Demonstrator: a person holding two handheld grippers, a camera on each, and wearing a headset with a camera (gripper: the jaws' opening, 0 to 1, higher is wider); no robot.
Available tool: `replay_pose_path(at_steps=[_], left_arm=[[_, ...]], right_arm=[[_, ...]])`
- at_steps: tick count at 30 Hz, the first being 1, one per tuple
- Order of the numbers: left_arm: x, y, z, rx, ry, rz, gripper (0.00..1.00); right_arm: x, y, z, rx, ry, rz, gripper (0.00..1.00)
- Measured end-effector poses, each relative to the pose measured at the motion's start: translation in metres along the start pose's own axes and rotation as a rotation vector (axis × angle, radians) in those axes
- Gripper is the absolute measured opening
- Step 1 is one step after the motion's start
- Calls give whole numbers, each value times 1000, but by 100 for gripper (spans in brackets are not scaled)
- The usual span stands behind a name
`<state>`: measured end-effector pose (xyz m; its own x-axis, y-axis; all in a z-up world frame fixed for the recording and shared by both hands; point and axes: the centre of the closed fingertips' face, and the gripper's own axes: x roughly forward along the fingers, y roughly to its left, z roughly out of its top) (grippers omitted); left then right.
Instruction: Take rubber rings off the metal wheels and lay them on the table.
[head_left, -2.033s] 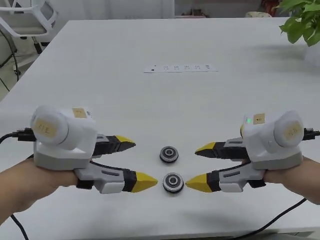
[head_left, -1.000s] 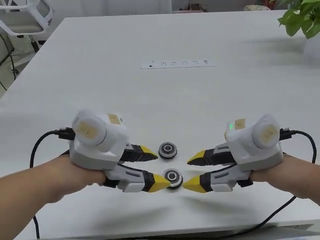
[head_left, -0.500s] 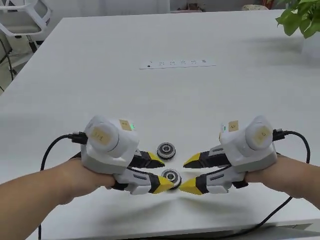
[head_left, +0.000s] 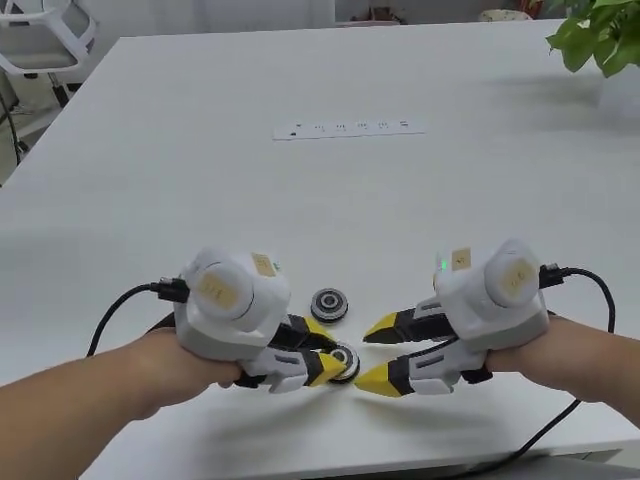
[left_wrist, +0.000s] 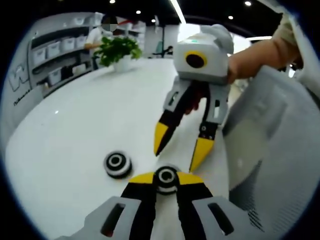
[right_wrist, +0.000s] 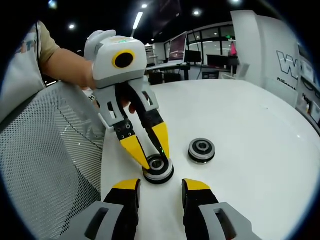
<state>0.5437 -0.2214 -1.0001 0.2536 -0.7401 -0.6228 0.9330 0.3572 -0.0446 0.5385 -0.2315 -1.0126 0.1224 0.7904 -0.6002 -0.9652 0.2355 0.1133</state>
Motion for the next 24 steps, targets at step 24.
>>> replay_pose_path(at_steps=[24], left_arm=[[1,1,-3,29,4,20,14]], right_arm=[[2,-1,1,12,-11,-3,30]])
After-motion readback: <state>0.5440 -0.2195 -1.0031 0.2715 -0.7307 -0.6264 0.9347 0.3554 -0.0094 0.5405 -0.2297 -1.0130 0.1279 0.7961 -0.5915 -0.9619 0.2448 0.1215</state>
